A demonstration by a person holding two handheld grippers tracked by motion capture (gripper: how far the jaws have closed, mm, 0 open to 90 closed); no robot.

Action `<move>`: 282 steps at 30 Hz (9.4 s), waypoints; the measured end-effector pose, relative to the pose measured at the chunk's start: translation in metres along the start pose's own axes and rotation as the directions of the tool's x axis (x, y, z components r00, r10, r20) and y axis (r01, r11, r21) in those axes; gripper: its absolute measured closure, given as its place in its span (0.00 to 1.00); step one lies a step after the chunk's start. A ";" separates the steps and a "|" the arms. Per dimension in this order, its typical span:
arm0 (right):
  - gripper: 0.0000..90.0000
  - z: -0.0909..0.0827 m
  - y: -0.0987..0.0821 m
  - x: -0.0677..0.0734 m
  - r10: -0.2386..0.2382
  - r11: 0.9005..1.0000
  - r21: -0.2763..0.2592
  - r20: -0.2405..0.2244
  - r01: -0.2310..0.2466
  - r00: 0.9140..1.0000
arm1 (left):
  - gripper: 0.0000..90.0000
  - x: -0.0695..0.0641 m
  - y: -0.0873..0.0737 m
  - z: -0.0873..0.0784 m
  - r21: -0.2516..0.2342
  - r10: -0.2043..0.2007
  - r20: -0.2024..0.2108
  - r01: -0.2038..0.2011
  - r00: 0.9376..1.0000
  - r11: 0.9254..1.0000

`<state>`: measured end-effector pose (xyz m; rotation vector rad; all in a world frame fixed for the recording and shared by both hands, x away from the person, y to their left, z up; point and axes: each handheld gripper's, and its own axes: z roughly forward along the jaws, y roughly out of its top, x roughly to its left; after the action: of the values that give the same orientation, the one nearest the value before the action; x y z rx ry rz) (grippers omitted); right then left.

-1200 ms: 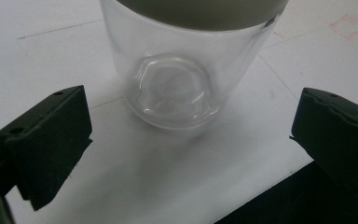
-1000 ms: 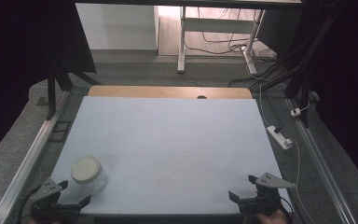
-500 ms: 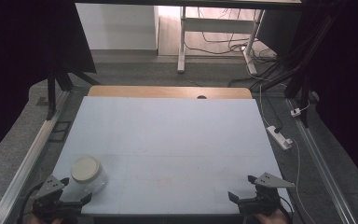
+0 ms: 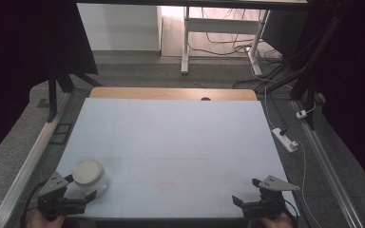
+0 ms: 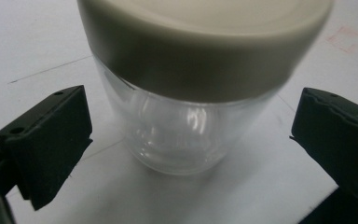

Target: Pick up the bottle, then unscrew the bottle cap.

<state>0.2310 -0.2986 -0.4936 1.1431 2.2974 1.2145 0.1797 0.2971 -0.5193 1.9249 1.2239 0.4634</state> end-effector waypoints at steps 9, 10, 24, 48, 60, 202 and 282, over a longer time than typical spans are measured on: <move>0.00 0.001 0.000 0.000 -0.003 1.000 0.007 0.000 0.003 1.000 | 0.00 0.005 0.007 0.010 0.007 -0.005 0.002 0.005 1.000 1.000; 0.00 0.001 0.000 0.000 -0.003 1.000 0.008 0.000 0.003 1.000 | 0.00 0.005 0.008 0.012 0.009 -0.004 0.007 0.004 1.000 1.000; 0.00 0.002 0.001 0.001 -0.008 1.000 0.015 -0.001 0.008 1.000 | 0.00 0.006 0.017 0.027 0.041 0.066 0.035 -0.067 0.997 0.997; 0.00 0.002 0.001 0.001 -0.013 1.000 0.018 -0.001 0.013 1.000 | 0.08 0.005 0.021 0.026 0.061 0.080 0.021 -0.081 0.997 0.995; 0.00 0.002 0.001 0.001 -0.012 1.000 0.020 0.000 0.012 1.000 | 0.08 0.003 0.028 0.023 0.043 0.089 0.046 -0.091 0.995 0.995; 0.00 0.007 0.029 0.024 -0.104 0.992 -0.078 -0.076 0.098 0.992 | 0.08 -0.112 0.181 0.152 -0.050 0.362 0.405 -0.375 0.839 0.926; 0.07 0.128 0.160 0.088 -0.248 0.965 -0.165 -0.321 0.204 0.914 | 0.08 -0.127 0.178 0.153 -0.064 0.418 0.441 -0.436 0.795 0.898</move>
<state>0.3310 -0.1081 -0.4340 0.6371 2.4645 1.5369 0.3262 0.0817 -0.4621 2.1922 0.4987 0.1986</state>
